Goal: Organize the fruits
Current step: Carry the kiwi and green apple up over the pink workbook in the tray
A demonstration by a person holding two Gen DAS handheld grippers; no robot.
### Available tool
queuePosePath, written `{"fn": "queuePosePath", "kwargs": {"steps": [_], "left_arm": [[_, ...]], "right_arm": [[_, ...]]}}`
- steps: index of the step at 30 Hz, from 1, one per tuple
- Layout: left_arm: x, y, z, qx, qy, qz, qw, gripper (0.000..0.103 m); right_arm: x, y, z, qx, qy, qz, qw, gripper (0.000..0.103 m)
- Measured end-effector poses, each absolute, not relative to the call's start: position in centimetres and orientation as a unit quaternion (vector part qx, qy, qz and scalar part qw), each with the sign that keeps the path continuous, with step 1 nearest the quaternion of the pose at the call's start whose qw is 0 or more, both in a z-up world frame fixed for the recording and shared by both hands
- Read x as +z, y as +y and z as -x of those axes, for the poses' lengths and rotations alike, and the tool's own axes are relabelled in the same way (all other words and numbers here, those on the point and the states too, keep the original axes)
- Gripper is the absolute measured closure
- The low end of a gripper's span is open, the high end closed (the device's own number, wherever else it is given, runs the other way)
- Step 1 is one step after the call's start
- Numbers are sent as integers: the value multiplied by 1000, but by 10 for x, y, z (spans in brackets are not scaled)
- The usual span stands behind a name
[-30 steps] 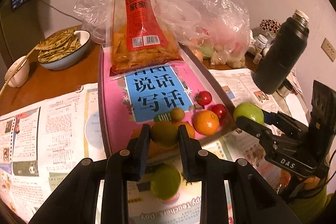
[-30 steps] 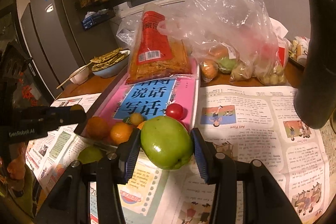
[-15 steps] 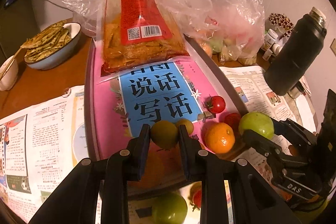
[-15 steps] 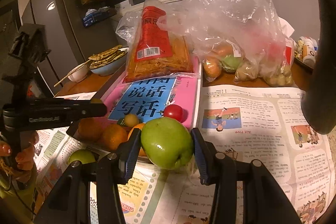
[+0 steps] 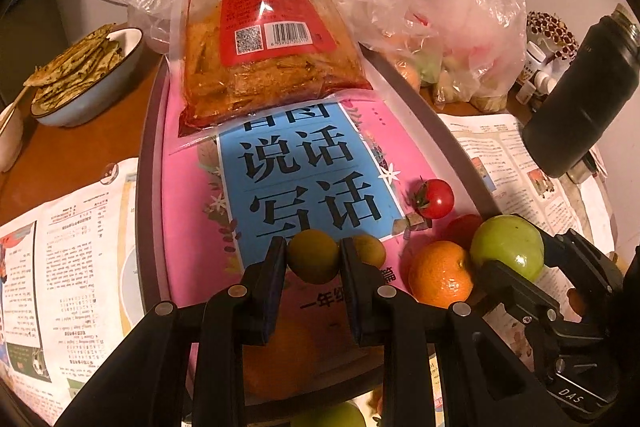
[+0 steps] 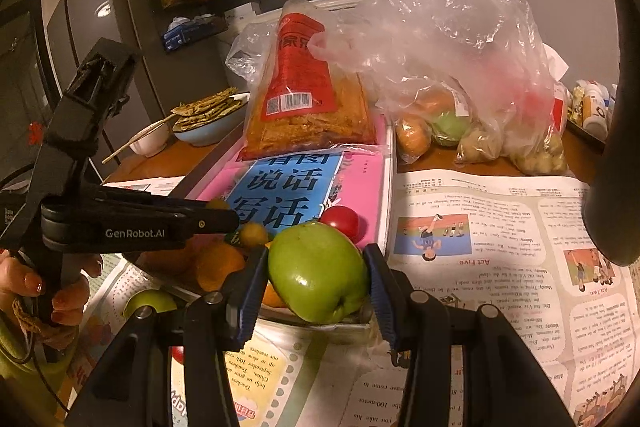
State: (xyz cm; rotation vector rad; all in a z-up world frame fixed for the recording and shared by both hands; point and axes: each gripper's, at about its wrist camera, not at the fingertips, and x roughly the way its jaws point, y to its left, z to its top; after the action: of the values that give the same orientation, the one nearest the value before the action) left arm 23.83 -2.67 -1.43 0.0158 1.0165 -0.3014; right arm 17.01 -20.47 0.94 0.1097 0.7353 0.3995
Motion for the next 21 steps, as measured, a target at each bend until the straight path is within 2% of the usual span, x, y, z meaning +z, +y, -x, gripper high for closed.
{"fn": "queuePosePath", "kwargs": {"steps": [21], "left_arm": [[-23,-25,-243,-132,492,-10,860,76]], "right_arm": [[22,-217,-152,183,339,-60,921,54]]}}
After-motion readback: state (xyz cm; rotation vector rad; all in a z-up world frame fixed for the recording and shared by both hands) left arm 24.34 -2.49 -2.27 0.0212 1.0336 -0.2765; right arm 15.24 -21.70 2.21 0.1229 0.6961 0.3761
